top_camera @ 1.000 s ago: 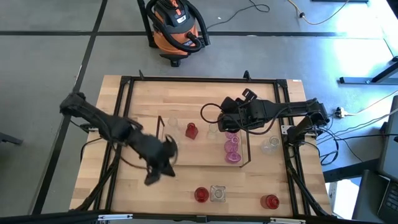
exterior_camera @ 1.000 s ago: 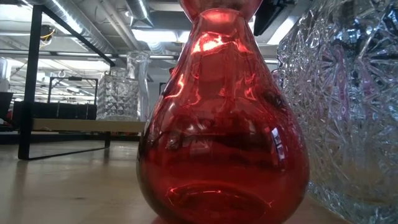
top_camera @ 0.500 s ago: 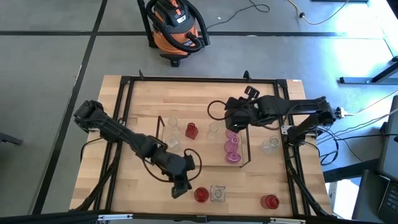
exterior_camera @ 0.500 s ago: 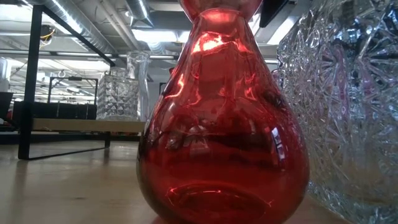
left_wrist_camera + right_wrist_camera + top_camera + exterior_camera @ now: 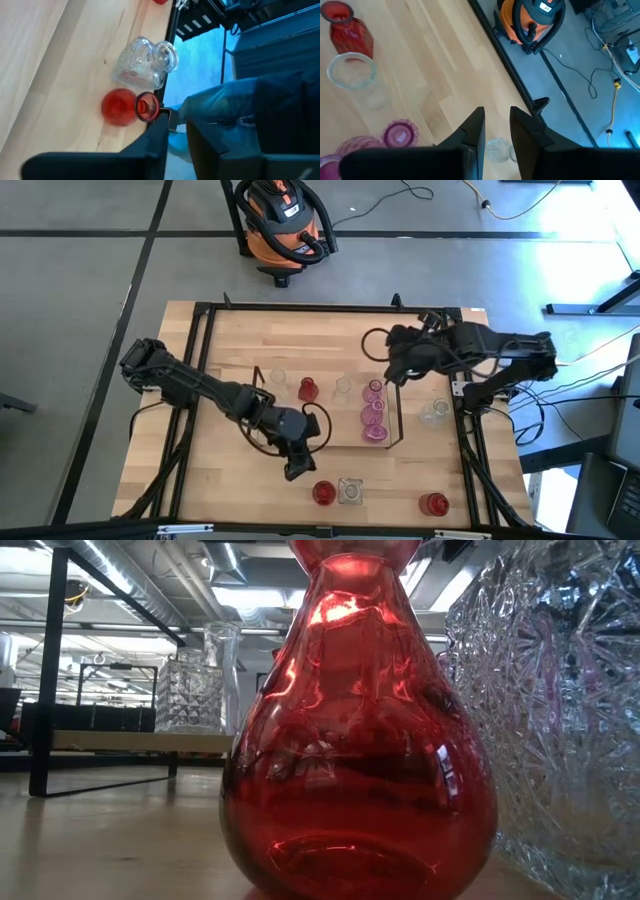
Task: Sort vases onto shelf
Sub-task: Put the left red flower vase on the shelf aligned with the other red flower vase
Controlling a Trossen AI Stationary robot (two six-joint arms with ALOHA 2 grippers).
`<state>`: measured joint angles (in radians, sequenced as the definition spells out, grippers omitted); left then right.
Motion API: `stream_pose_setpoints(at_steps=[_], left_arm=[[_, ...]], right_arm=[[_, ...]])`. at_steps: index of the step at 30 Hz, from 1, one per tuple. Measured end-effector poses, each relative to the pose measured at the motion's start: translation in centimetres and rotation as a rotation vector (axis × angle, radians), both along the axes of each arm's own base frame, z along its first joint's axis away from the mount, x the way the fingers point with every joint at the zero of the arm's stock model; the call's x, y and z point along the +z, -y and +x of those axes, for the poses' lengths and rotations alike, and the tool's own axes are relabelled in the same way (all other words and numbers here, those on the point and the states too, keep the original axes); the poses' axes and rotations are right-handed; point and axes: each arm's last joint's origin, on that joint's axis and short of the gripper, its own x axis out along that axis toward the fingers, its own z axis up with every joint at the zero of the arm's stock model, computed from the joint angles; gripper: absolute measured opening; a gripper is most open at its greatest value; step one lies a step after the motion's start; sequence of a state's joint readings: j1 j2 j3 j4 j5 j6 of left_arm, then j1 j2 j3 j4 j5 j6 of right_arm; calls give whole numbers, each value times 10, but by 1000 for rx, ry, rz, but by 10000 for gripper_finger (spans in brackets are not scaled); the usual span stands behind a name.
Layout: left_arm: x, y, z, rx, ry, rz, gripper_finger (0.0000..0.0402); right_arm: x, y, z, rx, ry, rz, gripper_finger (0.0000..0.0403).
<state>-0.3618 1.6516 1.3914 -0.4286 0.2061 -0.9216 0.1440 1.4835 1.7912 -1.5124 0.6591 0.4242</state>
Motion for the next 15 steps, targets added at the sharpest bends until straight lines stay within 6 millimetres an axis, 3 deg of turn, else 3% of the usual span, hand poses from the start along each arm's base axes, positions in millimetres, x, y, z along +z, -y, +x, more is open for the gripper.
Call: stream_pose_setpoints(at_steps=[9,15], left_arm=[[-7,13,7,73,-27,-106,122],[-1,46,-4,277,33,-146,122]], right_arm=[[14,4,-23,-90,112,42,74],[16,4,-30,-96,118,93,74]])
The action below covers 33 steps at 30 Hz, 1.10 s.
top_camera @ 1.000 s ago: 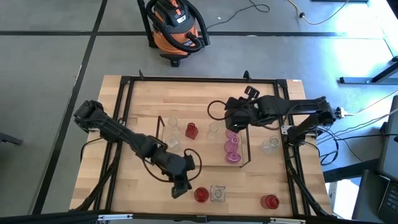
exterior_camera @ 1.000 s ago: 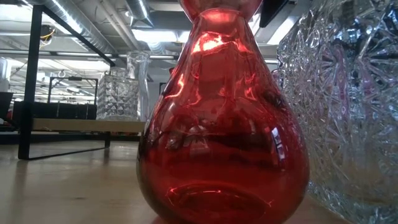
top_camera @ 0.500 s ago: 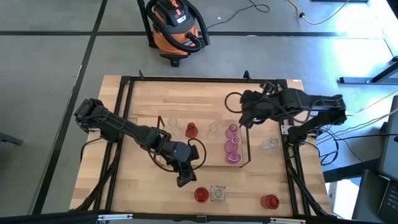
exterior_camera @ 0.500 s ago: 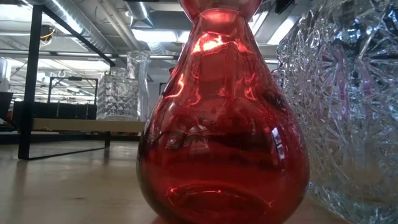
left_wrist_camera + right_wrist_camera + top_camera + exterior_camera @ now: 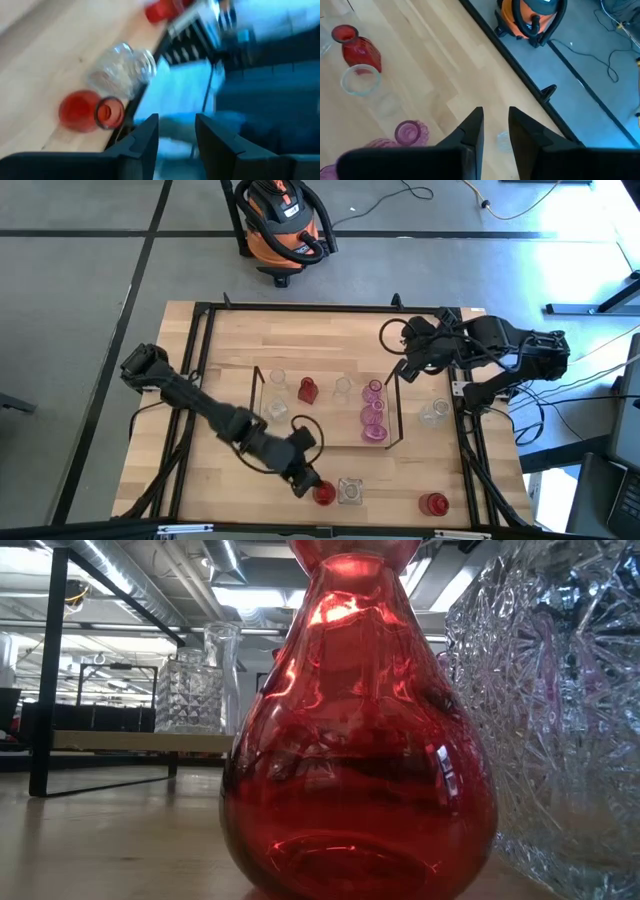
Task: Sort vases onto shelf
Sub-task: Put the left red flower vase on the shelf aligned with the other red flower vase
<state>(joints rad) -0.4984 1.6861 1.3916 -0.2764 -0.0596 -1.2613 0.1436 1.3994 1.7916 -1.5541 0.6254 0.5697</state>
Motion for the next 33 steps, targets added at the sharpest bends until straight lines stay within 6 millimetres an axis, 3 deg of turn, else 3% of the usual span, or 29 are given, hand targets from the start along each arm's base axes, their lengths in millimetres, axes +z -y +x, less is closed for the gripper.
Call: stream_pose_setpoints(at_steps=[4,8,13,17,21,33], left_arm=[[1,23,-15,229,4,-76,121],[-17,44,-20,417,-26,-152,121],[-54,53,5,538,-114,-245,121],[-69,55,23,552,-189,-303,121],[-71,54,32,541,-270,-319,121],[-54,55,26,516,-396,-269,121]], right_arm=[[3,1,-4,15,3,-11,74],[5,1,-3,91,-32,-79,74],[6,1,-5,222,-114,-151,74],[11,2,-13,267,-120,-166,74],[18,4,-27,292,-86,-150,74],[37,9,-76,280,84,-78,74]])
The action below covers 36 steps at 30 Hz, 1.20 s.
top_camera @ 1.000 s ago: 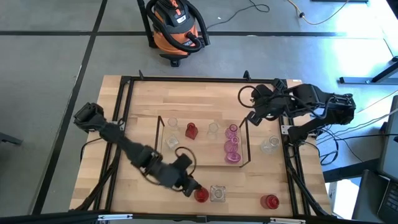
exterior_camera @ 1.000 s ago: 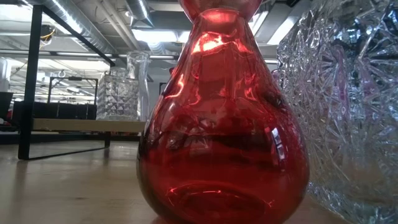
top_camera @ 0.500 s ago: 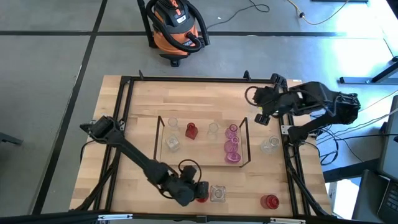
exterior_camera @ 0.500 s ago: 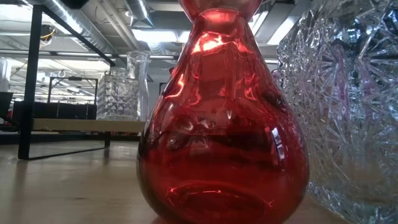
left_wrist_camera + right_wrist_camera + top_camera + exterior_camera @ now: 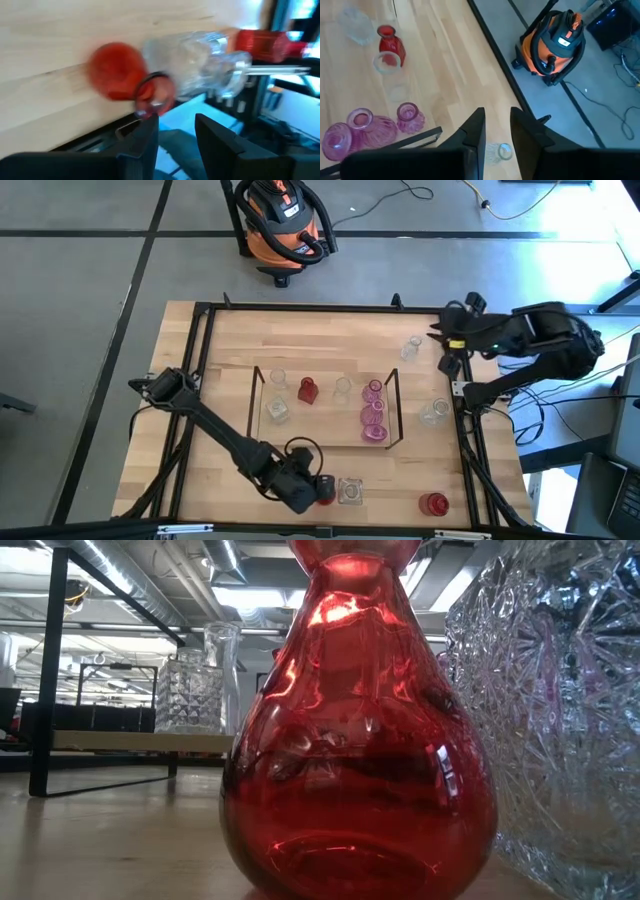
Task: Sort vases onto shelf
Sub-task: Put the left red flower vase on the shelf aligned with the other red flower vase
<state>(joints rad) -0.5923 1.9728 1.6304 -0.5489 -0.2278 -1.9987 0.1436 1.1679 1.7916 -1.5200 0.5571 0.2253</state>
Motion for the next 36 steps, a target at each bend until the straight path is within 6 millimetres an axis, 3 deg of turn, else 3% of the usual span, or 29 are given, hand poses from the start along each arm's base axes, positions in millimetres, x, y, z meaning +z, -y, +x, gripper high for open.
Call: stream_pose_setpoints(at_steps=[14,36], left_arm=[[-7,-4,-9,-63,-151,26,121],[-12,-15,4,-59,-116,62,121]], right_arm=[[3,1,-14,-22,51,70,74],[3,0,-12,-17,53,102,74]])
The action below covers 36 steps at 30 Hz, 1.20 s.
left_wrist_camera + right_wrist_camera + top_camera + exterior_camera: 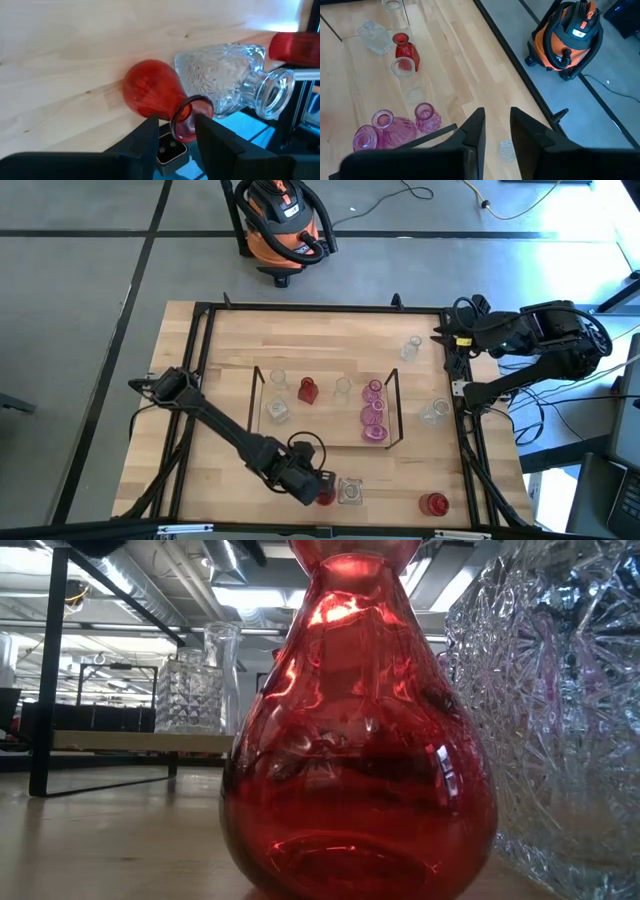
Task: Sort vases onto shelf
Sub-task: Put the left red flower vase on the shelf aligned with the other red flower vase
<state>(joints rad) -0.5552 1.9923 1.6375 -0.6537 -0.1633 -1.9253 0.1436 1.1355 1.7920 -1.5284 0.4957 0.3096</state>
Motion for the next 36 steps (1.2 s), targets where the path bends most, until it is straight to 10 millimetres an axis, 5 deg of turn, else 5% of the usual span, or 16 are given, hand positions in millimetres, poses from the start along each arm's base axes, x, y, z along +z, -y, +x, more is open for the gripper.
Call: stream_pose_setpoints(at_steps=[17,26,36], left_arm=[[-22,-1,16,-83,-16,-43,119],[-22,-1,17,-135,-39,-87,16],[-9,-6,25,-125,4,-71,7]], right_arm=[[0,0,0,-4,0,-6,74],[0,0,0,-5,0,-7,74],[0,0,0,-5,0,-7,74]])
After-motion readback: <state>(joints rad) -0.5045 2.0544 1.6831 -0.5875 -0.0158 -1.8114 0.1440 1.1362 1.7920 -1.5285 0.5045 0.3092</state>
